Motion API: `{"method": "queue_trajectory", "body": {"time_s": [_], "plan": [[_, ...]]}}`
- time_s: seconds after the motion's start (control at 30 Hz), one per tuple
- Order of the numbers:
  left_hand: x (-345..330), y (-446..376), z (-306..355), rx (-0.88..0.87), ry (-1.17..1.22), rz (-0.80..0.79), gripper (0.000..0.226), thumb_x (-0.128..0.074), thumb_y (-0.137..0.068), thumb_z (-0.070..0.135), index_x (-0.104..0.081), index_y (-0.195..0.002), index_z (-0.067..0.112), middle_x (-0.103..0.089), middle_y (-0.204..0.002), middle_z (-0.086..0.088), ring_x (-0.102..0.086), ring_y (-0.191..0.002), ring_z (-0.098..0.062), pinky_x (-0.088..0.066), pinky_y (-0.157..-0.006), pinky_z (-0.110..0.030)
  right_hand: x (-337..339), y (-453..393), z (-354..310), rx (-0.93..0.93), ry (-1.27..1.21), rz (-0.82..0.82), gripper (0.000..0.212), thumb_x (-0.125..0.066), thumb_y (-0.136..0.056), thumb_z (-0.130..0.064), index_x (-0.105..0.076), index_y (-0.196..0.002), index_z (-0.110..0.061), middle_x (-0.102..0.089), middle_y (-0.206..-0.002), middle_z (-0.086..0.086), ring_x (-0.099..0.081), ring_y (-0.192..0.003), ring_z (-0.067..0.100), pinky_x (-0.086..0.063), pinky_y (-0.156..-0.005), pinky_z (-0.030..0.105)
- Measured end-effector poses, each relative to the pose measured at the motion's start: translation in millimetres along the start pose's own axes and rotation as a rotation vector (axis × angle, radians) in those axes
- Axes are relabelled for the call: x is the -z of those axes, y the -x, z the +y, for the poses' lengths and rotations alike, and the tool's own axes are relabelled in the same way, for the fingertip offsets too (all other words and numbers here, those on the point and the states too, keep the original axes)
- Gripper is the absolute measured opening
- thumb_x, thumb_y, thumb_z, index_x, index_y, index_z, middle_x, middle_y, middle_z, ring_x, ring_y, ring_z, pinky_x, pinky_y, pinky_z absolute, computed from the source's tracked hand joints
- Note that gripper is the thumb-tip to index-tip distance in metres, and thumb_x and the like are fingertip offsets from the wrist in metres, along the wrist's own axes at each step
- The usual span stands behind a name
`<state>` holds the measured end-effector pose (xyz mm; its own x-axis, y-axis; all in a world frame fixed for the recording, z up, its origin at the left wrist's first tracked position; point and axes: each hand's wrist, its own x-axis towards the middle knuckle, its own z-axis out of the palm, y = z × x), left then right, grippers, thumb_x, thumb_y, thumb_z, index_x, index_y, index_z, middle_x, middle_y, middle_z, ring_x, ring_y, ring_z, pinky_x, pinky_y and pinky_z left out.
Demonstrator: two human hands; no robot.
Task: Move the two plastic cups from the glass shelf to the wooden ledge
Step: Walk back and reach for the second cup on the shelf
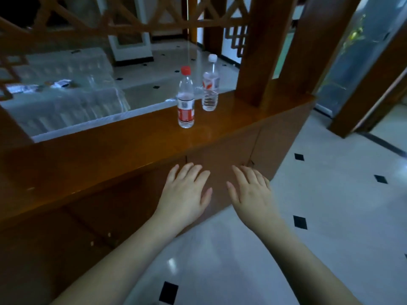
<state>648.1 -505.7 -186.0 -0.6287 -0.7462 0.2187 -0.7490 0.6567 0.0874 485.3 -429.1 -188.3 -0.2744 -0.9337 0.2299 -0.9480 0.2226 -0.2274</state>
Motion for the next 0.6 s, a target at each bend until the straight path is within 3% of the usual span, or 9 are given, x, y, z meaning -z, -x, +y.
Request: {"method": "queue_trajectory", "body": {"time_s": [0.23, 0.43, 0.6], "plan": [[-17, -51, 69, -0.196, 0.085, 0.003, 0.049, -0.035, -0.094, 0.047, -0.053, -0.133, 0.025, -0.050, -0.145, -0.001, -0.037, -0.138, -0.022, -0.027, -0.112, -0.049, 21, 19, 71, -0.263, 0.002, 0.094, 0.045, -0.052, -0.096, -0.034, -0.054, -0.133, -0.009, -0.059, -0.130, 0.014, -0.051, -0.123, 0.034, -0.036, -0.102, 0.045], [-44, -102, 109, -0.276, 0.126, -0.034, 0.048, -0.037, -0.094, 0.048, -0.052, -0.134, 0.026, -0.050, -0.144, 0.001, -0.037, -0.137, -0.021, -0.027, -0.111, -0.046, 25, 11, 120, -0.401, 0.075, 0.057, 0.051, -0.039, -0.099, -0.042, -0.046, -0.139, -0.012, -0.051, -0.141, 0.013, -0.042, -0.131, 0.031, -0.029, -0.107, 0.042], [-61, -154, 122, -0.370, 0.137, -0.058, 0.052, -0.035, -0.092, 0.052, -0.052, -0.135, 0.028, -0.049, -0.145, 0.002, -0.037, -0.137, -0.020, -0.025, -0.112, -0.045, 29, -17, 147, -0.468, 0.116, 0.078, 0.051, -0.039, -0.098, -0.043, -0.046, -0.139, -0.013, -0.051, -0.141, 0.012, -0.042, -0.131, 0.030, -0.029, -0.105, 0.041]]}}
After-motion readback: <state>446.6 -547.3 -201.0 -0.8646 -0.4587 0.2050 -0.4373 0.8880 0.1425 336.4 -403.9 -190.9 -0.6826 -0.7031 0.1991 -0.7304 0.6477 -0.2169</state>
